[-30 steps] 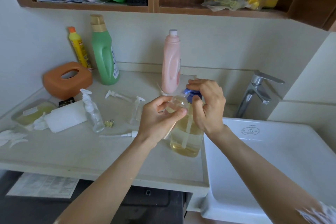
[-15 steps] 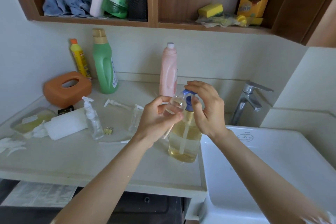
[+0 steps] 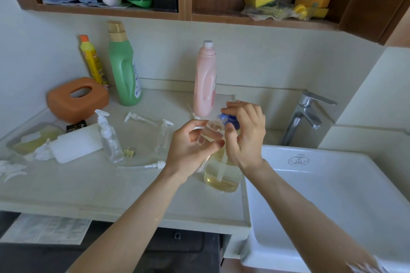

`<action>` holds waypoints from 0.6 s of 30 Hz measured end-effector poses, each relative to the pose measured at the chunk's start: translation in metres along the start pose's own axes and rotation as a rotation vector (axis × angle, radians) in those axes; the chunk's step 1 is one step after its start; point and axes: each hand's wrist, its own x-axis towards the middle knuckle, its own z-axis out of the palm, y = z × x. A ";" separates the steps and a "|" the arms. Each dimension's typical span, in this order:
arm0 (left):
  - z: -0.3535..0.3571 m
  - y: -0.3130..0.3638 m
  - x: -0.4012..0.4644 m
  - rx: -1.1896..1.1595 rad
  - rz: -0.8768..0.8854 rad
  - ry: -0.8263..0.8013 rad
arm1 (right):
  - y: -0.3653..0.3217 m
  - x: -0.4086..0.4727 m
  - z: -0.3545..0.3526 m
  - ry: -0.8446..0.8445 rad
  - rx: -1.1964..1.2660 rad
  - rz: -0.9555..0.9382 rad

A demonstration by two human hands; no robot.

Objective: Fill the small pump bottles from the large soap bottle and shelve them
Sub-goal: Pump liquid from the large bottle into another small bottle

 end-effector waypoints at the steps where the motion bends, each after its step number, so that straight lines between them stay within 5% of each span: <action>1: 0.000 0.001 0.000 0.004 0.001 0.001 | -0.001 0.001 0.000 -0.009 0.002 0.008; 18: 0.005 0.021 -0.005 0.003 0.067 0.058 | -0.003 0.012 -0.023 -0.179 0.099 -0.057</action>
